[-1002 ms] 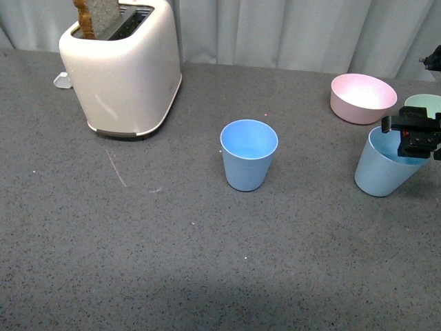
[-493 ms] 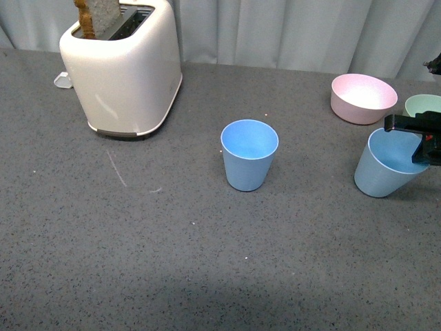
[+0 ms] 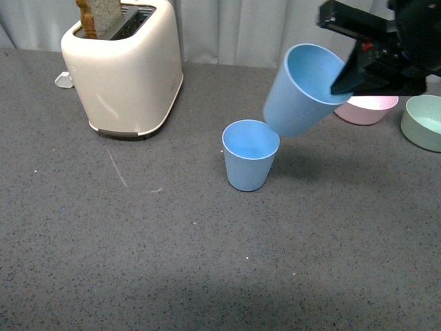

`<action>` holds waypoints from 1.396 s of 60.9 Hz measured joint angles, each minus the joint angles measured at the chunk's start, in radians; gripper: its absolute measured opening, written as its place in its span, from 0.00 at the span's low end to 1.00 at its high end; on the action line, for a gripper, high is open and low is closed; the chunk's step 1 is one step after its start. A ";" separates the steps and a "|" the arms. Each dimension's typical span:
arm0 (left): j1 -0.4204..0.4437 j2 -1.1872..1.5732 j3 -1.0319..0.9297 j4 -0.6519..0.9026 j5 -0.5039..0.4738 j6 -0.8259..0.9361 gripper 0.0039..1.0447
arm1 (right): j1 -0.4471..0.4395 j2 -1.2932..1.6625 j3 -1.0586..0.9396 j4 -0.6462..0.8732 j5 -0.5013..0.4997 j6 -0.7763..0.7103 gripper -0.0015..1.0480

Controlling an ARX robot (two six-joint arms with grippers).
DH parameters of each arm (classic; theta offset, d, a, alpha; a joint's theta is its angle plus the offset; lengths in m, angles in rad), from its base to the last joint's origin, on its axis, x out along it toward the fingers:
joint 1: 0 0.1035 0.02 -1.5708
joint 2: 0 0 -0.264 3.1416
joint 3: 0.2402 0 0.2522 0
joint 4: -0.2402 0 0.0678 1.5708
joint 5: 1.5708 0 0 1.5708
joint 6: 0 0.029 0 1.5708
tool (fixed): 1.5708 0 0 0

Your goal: Stack blue cups with both arms

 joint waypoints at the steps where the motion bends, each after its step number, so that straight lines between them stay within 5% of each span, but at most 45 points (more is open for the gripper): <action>1: 0.000 0.000 0.000 0.000 0.000 0.000 0.94 | 0.005 0.001 0.002 -0.001 0.001 0.000 0.01; 28: 0.000 0.000 0.000 0.000 0.000 0.000 0.94 | 0.070 0.058 0.043 -0.015 0.040 0.002 0.02; 38: 0.000 0.000 0.000 0.000 0.000 0.000 0.94 | 0.070 0.066 0.043 0.016 0.069 -0.014 0.38; 54: 0.000 0.000 0.000 0.000 0.000 0.000 0.94 | 0.066 0.067 0.035 0.048 0.100 -0.031 0.77; 61: 0.000 0.000 0.000 0.000 0.001 0.000 0.94 | 0.069 0.038 -0.230 0.640 0.441 -0.166 0.60; 69: 0.000 0.000 0.000 0.000 -0.003 0.000 0.94 | 0.021 -0.027 -0.517 1.241 0.485 -0.226 0.40; 74: 0.000 0.000 0.000 -0.001 0.000 0.001 0.94 | -0.014 -0.113 -0.620 1.422 0.463 -0.241 0.26; 85: 0.000 0.000 0.000 -0.001 0.000 0.001 0.94 | -0.071 -0.259 -0.805 1.453 0.408 -0.254 0.01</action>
